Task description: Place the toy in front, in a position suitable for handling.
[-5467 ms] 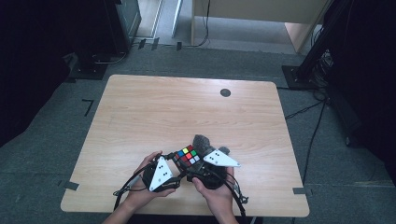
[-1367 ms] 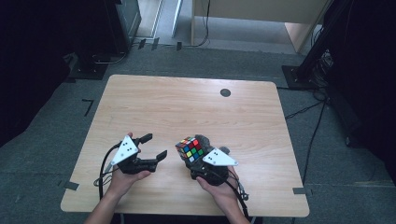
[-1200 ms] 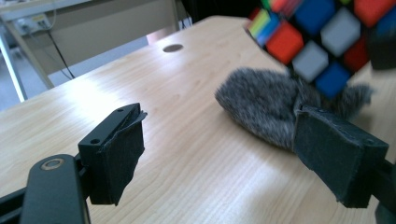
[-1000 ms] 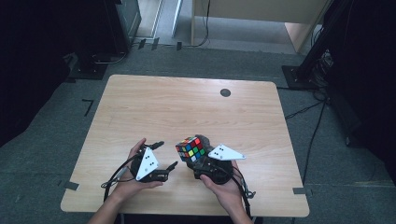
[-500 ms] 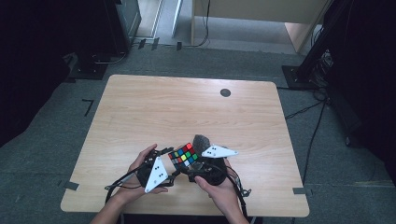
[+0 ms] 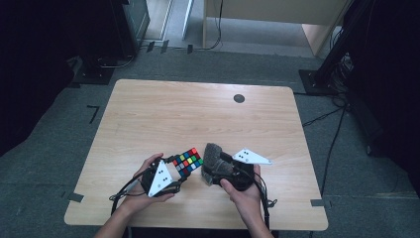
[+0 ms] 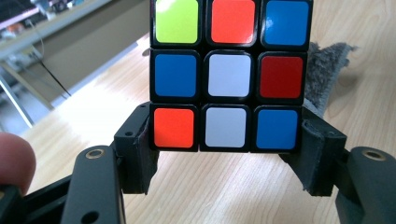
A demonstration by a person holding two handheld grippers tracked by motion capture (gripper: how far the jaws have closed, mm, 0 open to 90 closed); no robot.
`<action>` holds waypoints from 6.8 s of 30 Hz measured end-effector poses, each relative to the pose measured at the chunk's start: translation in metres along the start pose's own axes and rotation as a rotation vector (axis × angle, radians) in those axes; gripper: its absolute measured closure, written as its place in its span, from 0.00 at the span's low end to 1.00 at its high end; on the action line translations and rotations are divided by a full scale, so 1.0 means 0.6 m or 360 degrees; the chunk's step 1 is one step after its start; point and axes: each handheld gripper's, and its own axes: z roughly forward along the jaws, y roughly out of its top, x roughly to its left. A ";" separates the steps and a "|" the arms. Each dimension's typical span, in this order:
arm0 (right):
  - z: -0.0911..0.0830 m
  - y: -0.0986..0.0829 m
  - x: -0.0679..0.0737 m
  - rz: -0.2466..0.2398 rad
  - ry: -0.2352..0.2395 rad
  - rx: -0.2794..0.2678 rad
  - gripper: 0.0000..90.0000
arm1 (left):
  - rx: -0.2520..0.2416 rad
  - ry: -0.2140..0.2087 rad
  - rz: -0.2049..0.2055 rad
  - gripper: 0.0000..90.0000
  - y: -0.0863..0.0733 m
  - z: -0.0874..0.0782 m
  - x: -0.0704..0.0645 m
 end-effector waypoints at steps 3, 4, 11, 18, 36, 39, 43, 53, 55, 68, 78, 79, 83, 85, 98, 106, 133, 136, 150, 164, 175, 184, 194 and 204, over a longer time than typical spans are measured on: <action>0.031 -0.033 -0.028 -0.0113 -0.0289 0.0160 0.33 | 0.0006 -0.0019 -0.0036 0.38 -0.001 -0.001 0.006; 0.040 -0.040 -0.034 -0.0112 -0.0304 0.0209 0.33 | 0.0003 -0.0032 -0.0066 0.38 -0.001 -0.002 0.008; 0.082 -0.077 -0.037 -0.0282 -0.0410 0.0394 0.39 | 0.0000 -0.0089 -0.0253 0.38 -0.005 -0.003 0.024; 0.083 -0.083 -0.039 -0.0290 -0.0405 0.0392 0.64 | 0.0020 -0.0108 -0.0397 0.38 -0.006 -0.003 0.036; -0.023 0.006 0.026 -0.0302 -0.0003 -0.0190 0.74 | 0.0161 -0.0128 -0.0288 0.38 0.007 0.014 0.013; -0.024 0.010 0.050 -0.0377 0.0038 -0.0168 0.74 | 0.0210 -0.0099 -0.0241 0.38 0.014 0.018 0.005; -0.004 -0.002 0.104 -0.0683 -0.0083 -0.0057 0.73 | 0.0274 -0.0074 -0.0180 0.38 0.027 0.022 -0.012; 0.017 -0.017 0.118 -0.0943 -0.0343 -0.0020 0.73 | 0.0391 0.0017 -0.0098 0.38 0.041 0.028 -0.027; 0.016 -0.020 0.125 -0.0977 -0.0360 -0.0028 0.72 | 0.0397 0.0009 -0.0098 0.38 0.042 0.029 -0.029; 0.012 -0.020 0.128 -0.0951 -0.0398 -0.0075 0.71 | 0.0364 0.0020 -0.0106 0.38 0.043 0.026 -0.027; 0.010 -0.019 0.123 -0.0905 -0.0443 -0.0104 0.71 | 0.0353 0.0031 -0.0086 0.38 0.042 0.023 -0.027; 0.008 -0.019 0.123 -0.0889 -0.0431 -0.0113 0.71 | 0.0334 0.0028 -0.0094 0.38 0.042 0.023 -0.027; 0.010 -0.022 0.132 -0.0965 -0.0355 -0.0102 0.71 | 0.0293 0.0025 -0.0071 0.38 0.044 0.019 -0.028; 0.008 -0.016 0.127 -0.0904 -0.0349 -0.0107 0.71 | 0.0266 0.0004 -0.0085 0.38 0.041 0.017 -0.024; -0.016 0.002 0.041 -0.0393 -0.0243 -0.0086 0.71 | -0.0103 -0.0123 -0.0167 0.38 0.034 -0.016 -0.006; -0.043 0.019 0.046 -0.0302 -0.0037 -0.0269 0.70 | -0.0055 -0.0121 -0.0129 0.38 0.032 -0.008 -0.013; -0.020 -0.001 0.013 -0.0267 -0.0201 -0.0047 0.70 | -0.0101 -0.0206 -0.0234 0.38 0.038 -0.013 -0.007; -0.028 0.001 0.013 -0.0215 -0.0196 -0.0126 0.70 | -0.0062 -0.0185 -0.0222 0.38 0.035 -0.009 -0.006; -0.024 -0.003 0.023 -0.0176 -0.0260 -0.0113 0.70 | -0.0102 -0.0190 -0.0297 0.38 0.034 -0.014 0.002; -0.031 0.004 0.024 -0.0179 -0.0277 -0.0146 0.70 | -0.0135 -0.0201 -0.0306 0.38 0.034 -0.016 0.003; -0.032 0.009 0.048 -0.0273 -0.0151 -0.0192 0.70 | -0.0163 -0.0250 -0.0220 0.38 0.042 -0.021 -0.011; -0.048 0.020 0.065 -0.0305 -0.0043 -0.0303 0.70 | -0.0139 -0.0245 -0.0189 0.38 0.040 -0.016 -0.012; -0.049 0.015 0.038 -0.0153 -0.0099 -0.0276 0.70 | -0.0153 -0.0264 -0.0194 0.38 0.037 -0.021 -0.005; -0.032 0.007 0.047 -0.0303 -0.0201 -0.0225 0.69 | -0.0147 -0.0293 -0.0098 0.38 0.042 -0.020 -0.021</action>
